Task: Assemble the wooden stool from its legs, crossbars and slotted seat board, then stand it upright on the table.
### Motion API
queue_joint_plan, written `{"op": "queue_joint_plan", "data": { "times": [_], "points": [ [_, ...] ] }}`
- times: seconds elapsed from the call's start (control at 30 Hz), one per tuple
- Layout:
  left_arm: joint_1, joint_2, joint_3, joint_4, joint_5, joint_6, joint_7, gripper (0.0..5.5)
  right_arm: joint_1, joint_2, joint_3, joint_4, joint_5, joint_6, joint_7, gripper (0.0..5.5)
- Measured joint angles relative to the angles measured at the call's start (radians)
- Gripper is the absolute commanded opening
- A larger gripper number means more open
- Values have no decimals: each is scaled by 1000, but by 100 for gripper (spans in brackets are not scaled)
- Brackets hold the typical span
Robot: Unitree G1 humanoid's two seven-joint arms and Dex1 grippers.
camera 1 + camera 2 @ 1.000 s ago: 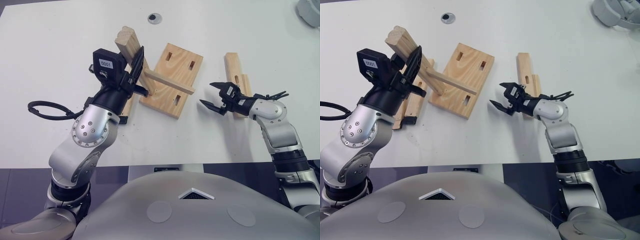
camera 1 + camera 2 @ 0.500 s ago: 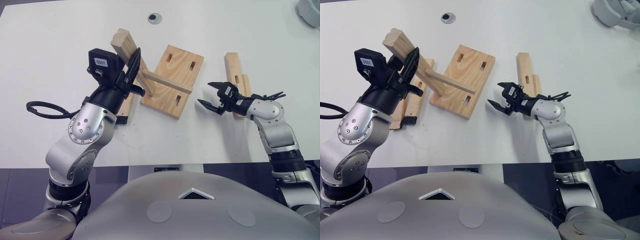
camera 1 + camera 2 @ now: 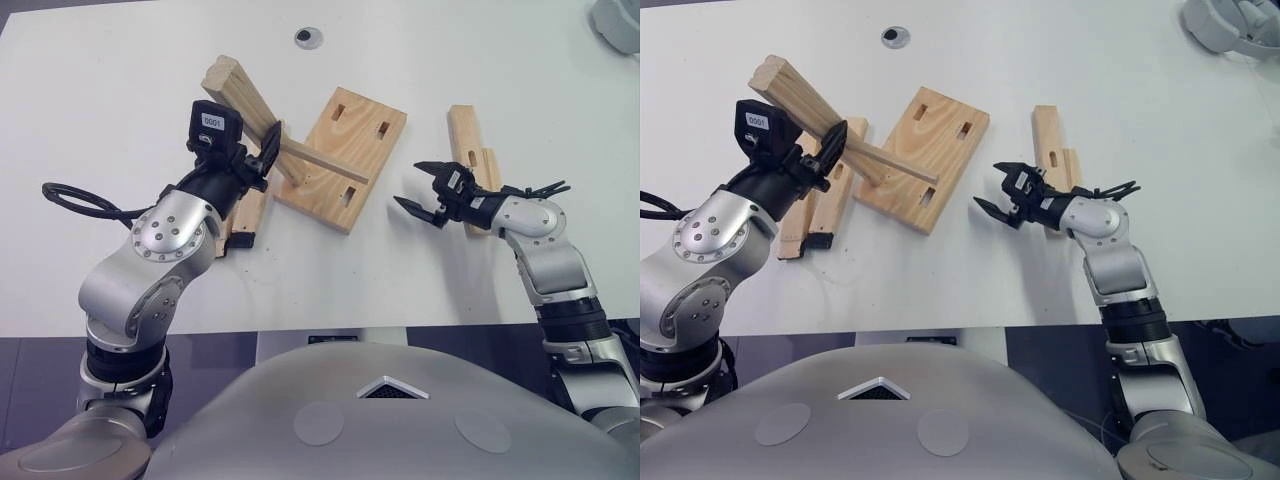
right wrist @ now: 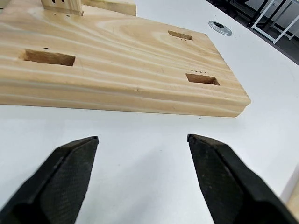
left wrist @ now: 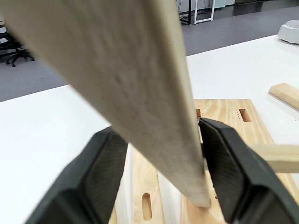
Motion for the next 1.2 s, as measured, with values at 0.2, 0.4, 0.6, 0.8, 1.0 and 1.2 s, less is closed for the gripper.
{"op": "queue_joint_plan", "data": {
  "times": [0.2, 0.4, 0.6, 0.8, 1.0, 1.2],
  "points": [
    [-67, -73, 38, 13, -1, 61, 1, 419, 0, 1, 7, -1, 0, 0, -3, 356],
    [-140, -117, 118, 10, -13, 61, -34, 532, 2, 8, 22, -2, 0, 0, -11, 356],
    [-185, -140, 326, 36, -229, 23, -174, 537, 22, 21, 24, -19, 1, 4, -32, 356],
    [-51, 41, 604, 149, -542, 3, -537, 537, 50, 28, 21, -38, 1, 27, -67, 356],
    [138, 275, 415, 294, -139, -212, -807, 537, 47, 28, 16, -41, 1, 32, -74, 356],
    [13, 221, 28, 472, 299, -456, -712, 537, -2, 22, 16, -3, -3, 31, -72, 356]
  ]
}}
